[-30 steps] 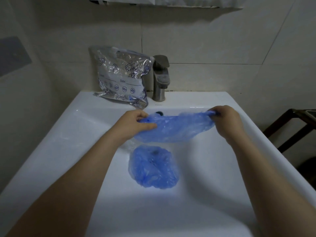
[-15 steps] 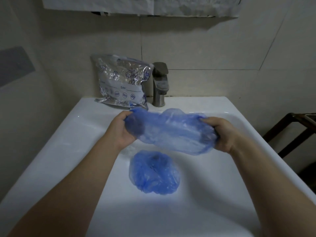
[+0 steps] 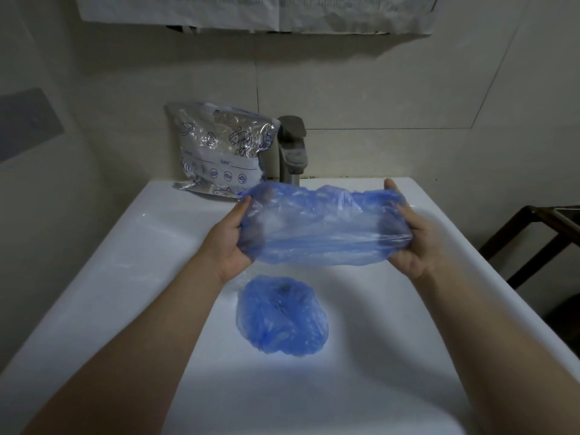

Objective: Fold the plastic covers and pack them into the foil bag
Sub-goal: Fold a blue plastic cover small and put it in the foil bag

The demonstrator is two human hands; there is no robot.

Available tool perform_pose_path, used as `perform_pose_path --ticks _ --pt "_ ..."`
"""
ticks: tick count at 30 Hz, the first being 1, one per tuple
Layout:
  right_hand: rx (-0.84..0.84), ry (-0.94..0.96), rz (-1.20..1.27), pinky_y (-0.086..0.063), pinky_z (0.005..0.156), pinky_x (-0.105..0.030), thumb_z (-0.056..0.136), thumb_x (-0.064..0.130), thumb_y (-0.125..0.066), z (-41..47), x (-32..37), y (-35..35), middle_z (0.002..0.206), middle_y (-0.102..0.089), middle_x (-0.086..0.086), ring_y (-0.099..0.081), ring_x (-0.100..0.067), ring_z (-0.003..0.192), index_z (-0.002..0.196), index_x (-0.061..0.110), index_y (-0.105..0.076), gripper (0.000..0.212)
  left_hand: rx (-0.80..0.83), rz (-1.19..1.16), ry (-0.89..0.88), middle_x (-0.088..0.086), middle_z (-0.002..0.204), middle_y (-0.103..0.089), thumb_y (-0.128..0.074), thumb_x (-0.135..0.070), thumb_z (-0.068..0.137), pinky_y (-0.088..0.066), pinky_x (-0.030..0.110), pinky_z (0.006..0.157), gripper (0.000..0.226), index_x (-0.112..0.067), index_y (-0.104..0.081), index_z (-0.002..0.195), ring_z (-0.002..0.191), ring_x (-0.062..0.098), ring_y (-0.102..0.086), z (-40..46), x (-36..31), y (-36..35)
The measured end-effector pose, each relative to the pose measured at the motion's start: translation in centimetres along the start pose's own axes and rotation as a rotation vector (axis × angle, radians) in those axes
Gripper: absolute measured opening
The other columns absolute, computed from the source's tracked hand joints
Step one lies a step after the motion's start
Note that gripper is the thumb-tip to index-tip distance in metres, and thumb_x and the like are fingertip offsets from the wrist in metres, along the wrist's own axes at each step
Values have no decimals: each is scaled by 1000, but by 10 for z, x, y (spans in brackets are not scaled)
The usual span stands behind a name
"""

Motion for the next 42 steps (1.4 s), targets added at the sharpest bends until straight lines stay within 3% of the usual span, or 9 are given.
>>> perform_pose_path --ticks 2,5,12,17,25,30,34,38,42 --pt "-42 -25 -35 -57 78 -40 63 14 -79 1 1 2 96 -70 -10 -68 -24 86 105 17 -70 44 -83 106 -32 6 86 -67 -59 -19 87 -54 25 66 26 -13 -63 112 78 18 -64 -2 5 -1" --pt "-190 28 -65 -57 79 -40 53 14 -72 -2 16 0 90 -71 -8 -69 -25 82 92 14 -74 38 -255 237 -64 0 81 -67 -45 3 90 -48 17 58 26 -14 -64 97 75 13 -59 -6 10 1" --pt "-597 574 -712 -41 53 -13 83 -7 -39 -22 59 -23 57 -60 14 -55 -2 56 78 20 -54 32 -336 354 -75 -2 84 -54 -52 -9 89 -36 26 71 12 -20 -56 88 83 13 -47 -12 7 -18" --pt "-643 824 -834 -40 72 -14 78 4 -38 -34 61 -36 83 -52 11 -50 5 72 84 29 -46 27 -431 435 -131 -2 68 -46 -51 -15 91 -30 24 56 19 -18 -51 73 60 11 -41 -25 -2 -25" --pt "-23 1086 -1699 -40 57 -22 81 16 -45 -43 -7 -101 69 -62 3 -49 -10 61 94 24 -49 16 101 255 115 2 72 -69 -30 -48 95 -42 25 61 49 -13 -63 87 62 12 -64 -37 15 -73" --pt "508 778 -1980 -51 49 -37 80 18 -43 -36 -60 -105 89 -69 3 -64 -21 71 95 18 -65 26 173 210 13 -2 58 -65 -48 -27 90 -46 16 46 30 -11 -67 72 50 5 -60 -45 8 -77" --pt "648 594 -2042 -54 55 -42 83 35 -40 -40 -64 -103 112 -66 3 -65 -24 80 101 18 -68 37 175 301 -54 1 65 -68 -54 -8 87 -51 19 56 13 -8 -65 80 59 8 -64 -45 1 -71" --pt "572 376 -1703 -53 75 -32 90 40 -42 -38 -58 -103 112 -65 5 -65 -17 88 102 18 -67 36 46 185 -145 -1 71 -70 -46 -11 95 -54 21 57 16 -9 -61 91 64 9 -67 -38 -5 -65" --pt "131 156 -1145 -51 72 -23 86 9 -62 -20 -41 -79 83 -66 2 -62 -16 76 88 23 -65 15 -33 126 -228 1 78 -71 -40 -15 99 -56 24 66 21 -9 -60 98 72 12 -69 -34 -16 -56"
Point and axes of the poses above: each hand's wrist, its own z-axis towards the middle knuckle, its own y-axis out of the back of the hand, x = y × z, the point moved 5 cm from there along z, towards the middle knuckle
